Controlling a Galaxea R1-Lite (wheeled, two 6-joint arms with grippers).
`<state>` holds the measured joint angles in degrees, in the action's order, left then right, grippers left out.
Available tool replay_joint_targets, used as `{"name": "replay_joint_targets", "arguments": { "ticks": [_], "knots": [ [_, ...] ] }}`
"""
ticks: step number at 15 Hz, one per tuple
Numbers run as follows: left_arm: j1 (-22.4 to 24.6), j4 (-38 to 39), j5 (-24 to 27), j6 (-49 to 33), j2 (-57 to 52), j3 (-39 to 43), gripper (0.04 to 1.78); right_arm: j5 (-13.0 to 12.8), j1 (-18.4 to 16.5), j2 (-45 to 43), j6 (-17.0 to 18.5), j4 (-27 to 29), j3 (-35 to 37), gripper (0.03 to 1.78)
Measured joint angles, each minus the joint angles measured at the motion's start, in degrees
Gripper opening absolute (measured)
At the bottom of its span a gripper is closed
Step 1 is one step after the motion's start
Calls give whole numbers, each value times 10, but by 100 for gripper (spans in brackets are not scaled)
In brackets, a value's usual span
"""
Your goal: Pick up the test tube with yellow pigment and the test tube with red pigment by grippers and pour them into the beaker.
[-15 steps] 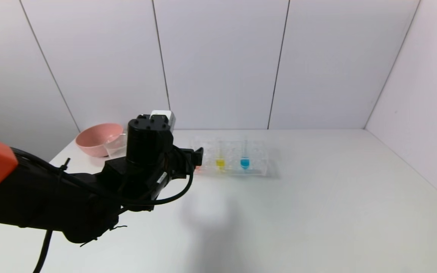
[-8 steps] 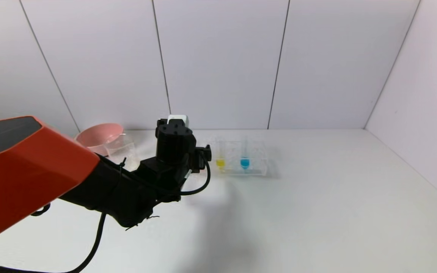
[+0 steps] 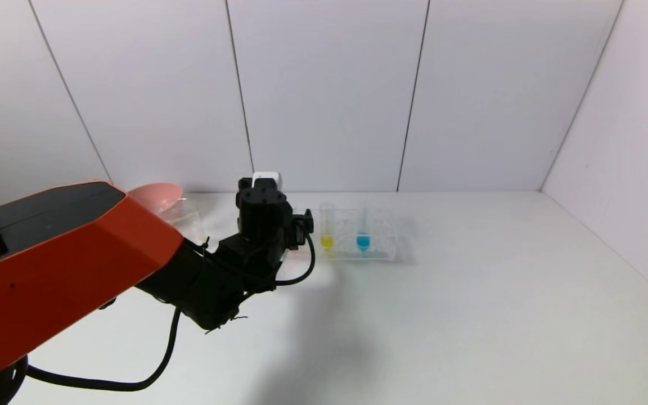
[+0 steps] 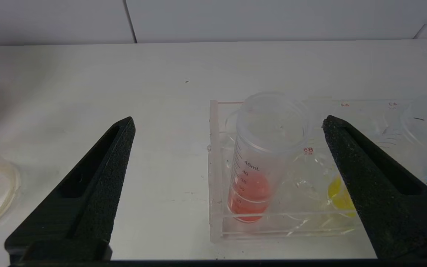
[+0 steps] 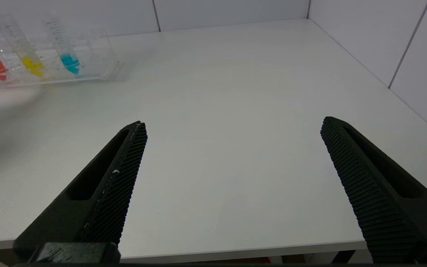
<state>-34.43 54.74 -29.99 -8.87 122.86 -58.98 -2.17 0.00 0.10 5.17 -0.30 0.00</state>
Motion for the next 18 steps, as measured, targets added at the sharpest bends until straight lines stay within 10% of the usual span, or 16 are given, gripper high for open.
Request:
{"name": "replay_joint_targets", "arguments": {
  "ticks": [6, 12, 18],
  "knots": [
    [-1, 15, 2, 3, 12, 0, 149, 0, 0, 0, 0, 0, 0, 171],
    [-2, 34, 5, 10, 26, -11, 51, 0, 0, 0, 0, 0, 0, 171],
    [-4, 34, 4, 10, 28, -13, 44, 0, 0, 0, 0, 0, 0, 171]
  ]
}}
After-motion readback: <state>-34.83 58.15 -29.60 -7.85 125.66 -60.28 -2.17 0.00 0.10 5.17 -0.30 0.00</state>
